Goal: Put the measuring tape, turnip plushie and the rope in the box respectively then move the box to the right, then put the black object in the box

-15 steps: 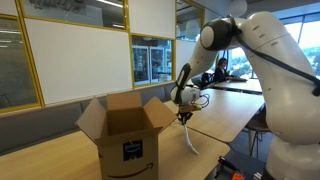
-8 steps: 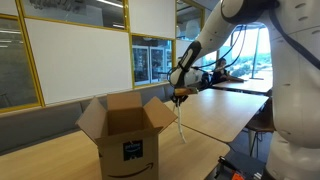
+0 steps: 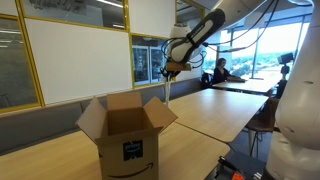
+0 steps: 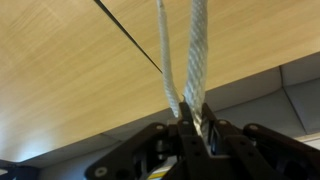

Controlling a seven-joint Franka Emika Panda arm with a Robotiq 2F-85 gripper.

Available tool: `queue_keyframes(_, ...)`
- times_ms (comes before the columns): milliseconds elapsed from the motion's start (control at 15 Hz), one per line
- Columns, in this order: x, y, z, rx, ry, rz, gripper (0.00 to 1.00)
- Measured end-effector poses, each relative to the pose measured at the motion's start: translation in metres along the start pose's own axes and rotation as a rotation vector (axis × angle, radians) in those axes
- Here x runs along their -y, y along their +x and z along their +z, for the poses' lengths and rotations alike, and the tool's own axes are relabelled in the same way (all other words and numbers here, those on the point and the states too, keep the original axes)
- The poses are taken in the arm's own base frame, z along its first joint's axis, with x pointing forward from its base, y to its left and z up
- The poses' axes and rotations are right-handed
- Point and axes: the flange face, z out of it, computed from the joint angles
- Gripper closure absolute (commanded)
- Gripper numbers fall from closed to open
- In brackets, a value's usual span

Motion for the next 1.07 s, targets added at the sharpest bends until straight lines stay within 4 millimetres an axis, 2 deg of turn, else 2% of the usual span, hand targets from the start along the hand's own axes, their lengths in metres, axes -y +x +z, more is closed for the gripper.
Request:
queue_keyframes(333, 0.062, -0.008, -0.117, -0.094, 0.061, -0.027, 0.85)
queue_keyframes(533, 0.097, -0.021, -0.175, -0.149, 0.094, -0.060, 0.85)
queue_keyframes(800, 0.135, -0.038, -0.228, -0.209, 0.137, -0.102, 0.85)
queue_keyframes(1067, 0.165, -0.054, -0.262, -0.249, 0.178, -0.141, 0.85)
